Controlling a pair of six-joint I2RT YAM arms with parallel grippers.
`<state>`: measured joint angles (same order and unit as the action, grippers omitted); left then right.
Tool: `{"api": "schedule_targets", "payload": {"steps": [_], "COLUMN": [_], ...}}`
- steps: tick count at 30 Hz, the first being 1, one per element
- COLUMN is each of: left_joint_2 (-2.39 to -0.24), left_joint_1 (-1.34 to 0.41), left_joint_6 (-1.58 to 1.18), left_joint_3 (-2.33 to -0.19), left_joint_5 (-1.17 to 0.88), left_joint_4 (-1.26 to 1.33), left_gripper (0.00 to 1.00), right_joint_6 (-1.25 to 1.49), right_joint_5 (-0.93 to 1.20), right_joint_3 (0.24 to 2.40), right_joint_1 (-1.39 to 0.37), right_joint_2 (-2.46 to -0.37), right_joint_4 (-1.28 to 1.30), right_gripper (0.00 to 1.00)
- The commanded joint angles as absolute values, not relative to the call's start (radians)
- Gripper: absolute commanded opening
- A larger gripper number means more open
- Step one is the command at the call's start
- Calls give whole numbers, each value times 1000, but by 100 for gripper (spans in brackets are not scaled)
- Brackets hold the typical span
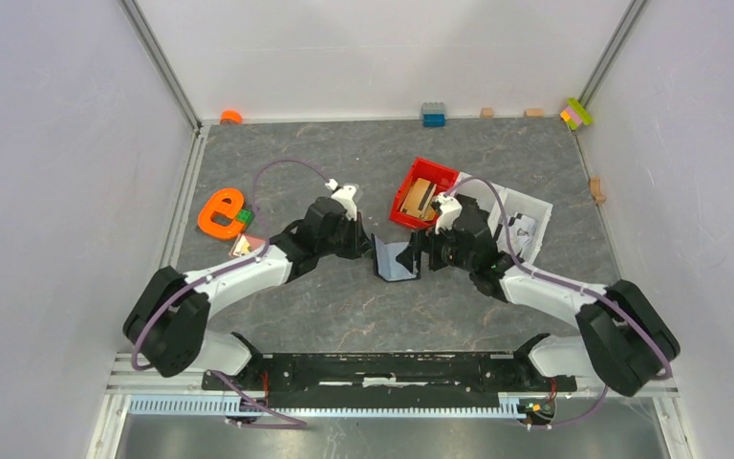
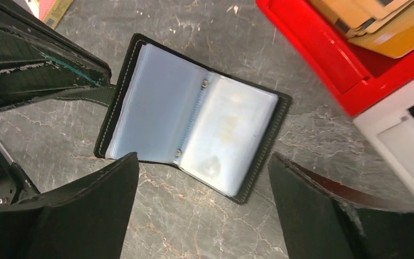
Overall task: Take the credit cards out of the card holder
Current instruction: Pick up the card holder from the center of the board.
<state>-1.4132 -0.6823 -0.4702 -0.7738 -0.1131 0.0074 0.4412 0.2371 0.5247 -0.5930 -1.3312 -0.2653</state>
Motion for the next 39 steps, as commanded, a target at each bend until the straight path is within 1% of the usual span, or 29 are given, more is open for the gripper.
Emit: {"api": "schedule_targets", "payload": {"steps": [1,5,9,15,18,21,26,28,31,34,35,38,39], "left_joint_2": [-1343,-1324,-1307,-1307,-1343,-1407,-1478,-1488,-1486,-1485,-1486,-1491,-1491], "left_joint_1": [-707,-762,-830,-850,-850,-850,-847,-844,-830,-799,-786,-735,-720], "left_joint_6": [-437,-370,-301,-292,-304,-315,-347,-357,-383,-419,-431,-467,-482], "left_joint_3": [-748,-742,-741,-743,-791,-854,-907,-913,-916,-913,-912,-902,-900], "left_joint_5": [-47,-4,107,149,194,220,230,227,211,188,172,97,70], "left_joint_4": [107,126,130,120,39,-56,-122,-130,-146,-164,-169,-172,-173], "left_gripper": [2,2,2,2,2,2,2,2,2,6,7,12,15], "right_joint_6": [434,443,451,447,444,445,449,451,443,427,424,422,421], "right_joint_5": [144,164,186,196,223,268,351,378,405,416,422,445,449], "right_joint_3": [479,492,503,516,530,522,495,494,507,523,526,531,534], "right_joint_1": [-587,-577,-571,-568,-568,-568,-570,-577,-601,-628,-634,-648,-653], "right_joint_2": [-1260,-1294,-1344,-1406,-1436,-1440,-1427,-1429,-1438,-1447,-1448,-1458,-1462], "right_joint_4": [-306,-300,-307,-316,-318,-350,-431,-449,-459,-459,-461,-476,-481], "right_gripper": [98,98,98,98,96,91,83,81,75,68,65,51,45]}}
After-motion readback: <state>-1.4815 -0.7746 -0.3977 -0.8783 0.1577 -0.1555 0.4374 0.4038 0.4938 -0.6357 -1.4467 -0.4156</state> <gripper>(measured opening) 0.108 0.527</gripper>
